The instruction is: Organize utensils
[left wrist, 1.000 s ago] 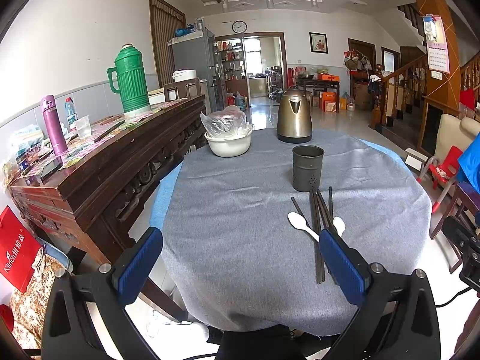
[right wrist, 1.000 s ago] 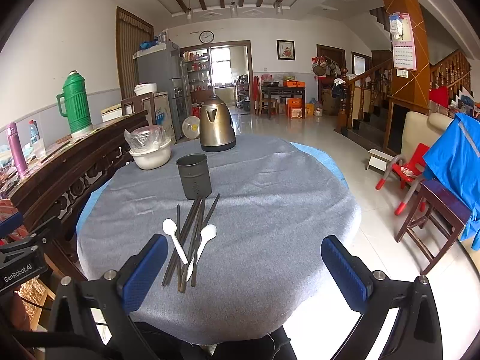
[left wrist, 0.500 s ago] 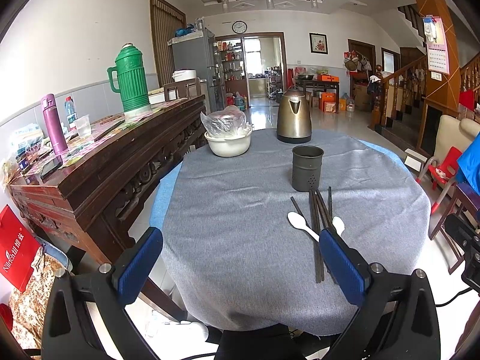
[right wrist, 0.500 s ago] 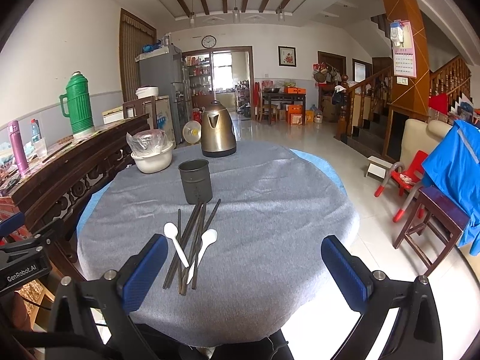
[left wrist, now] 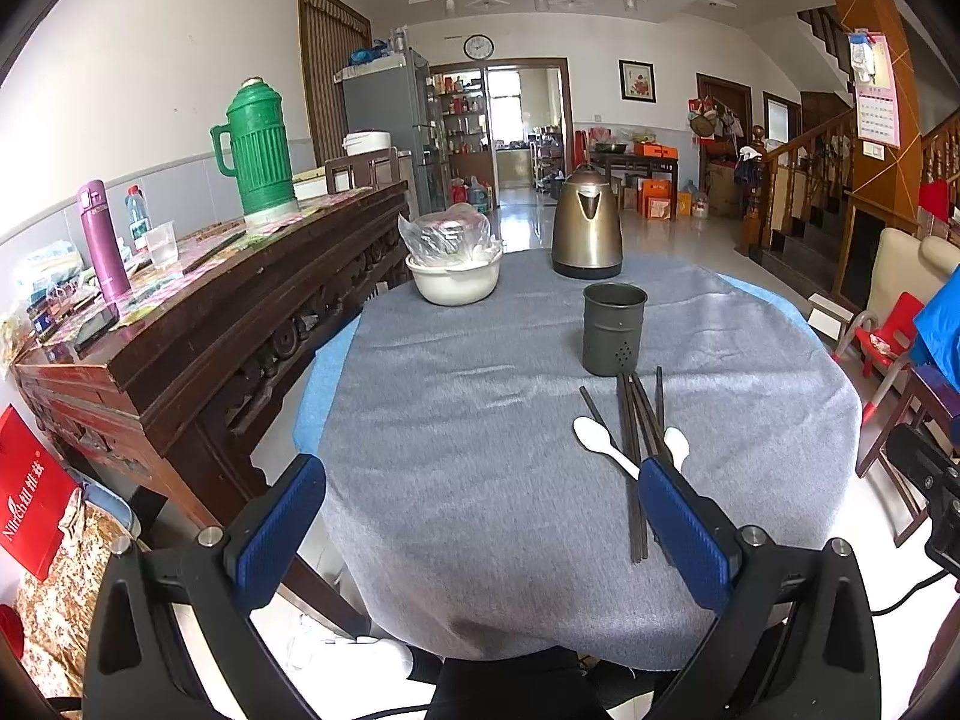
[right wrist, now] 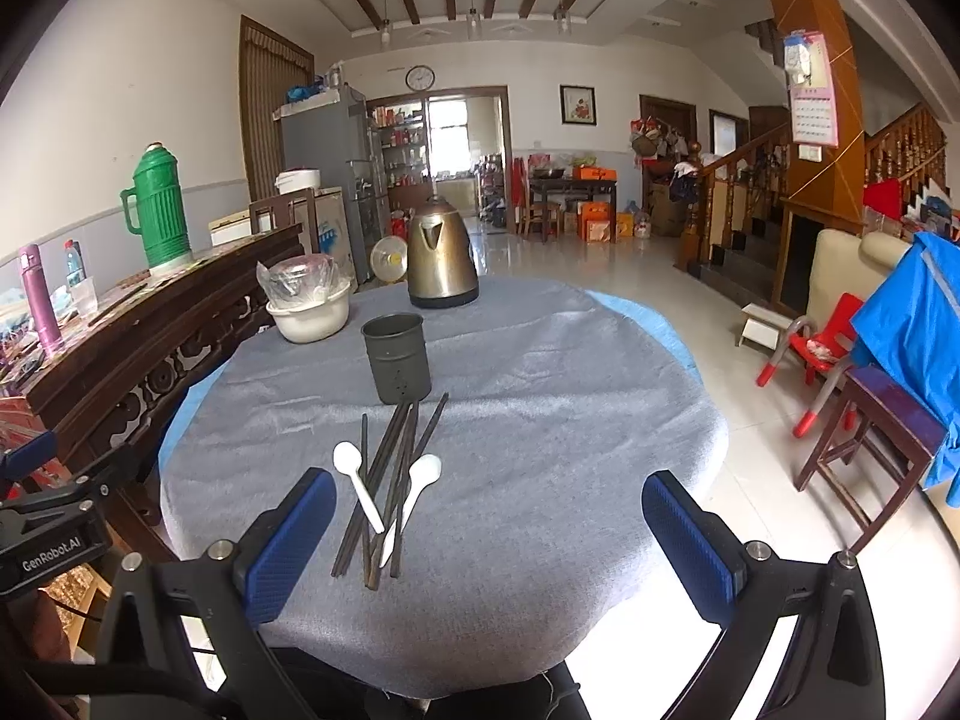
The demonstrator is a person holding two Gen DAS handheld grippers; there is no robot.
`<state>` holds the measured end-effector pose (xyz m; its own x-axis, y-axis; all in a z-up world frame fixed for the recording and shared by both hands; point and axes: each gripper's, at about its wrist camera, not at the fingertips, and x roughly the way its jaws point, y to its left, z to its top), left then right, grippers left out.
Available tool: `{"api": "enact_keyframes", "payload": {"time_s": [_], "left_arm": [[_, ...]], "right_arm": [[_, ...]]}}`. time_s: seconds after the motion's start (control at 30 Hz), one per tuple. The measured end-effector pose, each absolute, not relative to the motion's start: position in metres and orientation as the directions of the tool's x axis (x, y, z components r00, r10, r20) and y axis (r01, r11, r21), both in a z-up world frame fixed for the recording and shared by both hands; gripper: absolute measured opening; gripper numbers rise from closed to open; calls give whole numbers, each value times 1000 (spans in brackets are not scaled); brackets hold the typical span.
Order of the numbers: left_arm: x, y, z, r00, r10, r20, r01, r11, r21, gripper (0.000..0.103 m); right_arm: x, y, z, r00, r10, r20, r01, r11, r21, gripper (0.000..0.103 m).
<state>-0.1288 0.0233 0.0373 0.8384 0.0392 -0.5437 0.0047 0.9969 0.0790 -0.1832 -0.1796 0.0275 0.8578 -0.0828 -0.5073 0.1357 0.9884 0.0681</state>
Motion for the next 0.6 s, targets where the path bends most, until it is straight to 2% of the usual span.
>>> {"api": "enact_keyframes", "payload": {"time_s": [0.17, 0.3, 0.4, 0.5, 0.57, 0.6], "left_arm": [[-111, 26, 26, 800, 15, -600, 13, 999, 42, 103], [-86, 35, 5, 723, -35, -690, 14, 999, -36, 103], [-72, 41, -10, 672, -69, -737, 14, 997, -81, 103], [-55, 44, -25, 621, -118, -775, 21, 991, -134, 102], [-40, 47, -34, 584, -171, -794, 28, 981, -191, 99], [-35, 49, -37, 569, -190, -800, 28, 977, -212, 95]], "right_arm": [[-163, -185, 22, 820, -45, -571, 108, 991, 78, 103], [-132, -192, 8, 780, 76, -622, 42, 984, 172, 103], [-106, -195, -10, 753, 206, -625, -14, 955, 298, 100], [-74, -199, -33, 680, 275, -680, -17, 933, 360, 84], [-52, -201, -49, 633, 316, -707, -8, 915, 403, 66], [-39, -201, -59, 604, 342, -719, -5, 905, 426, 62]]}}
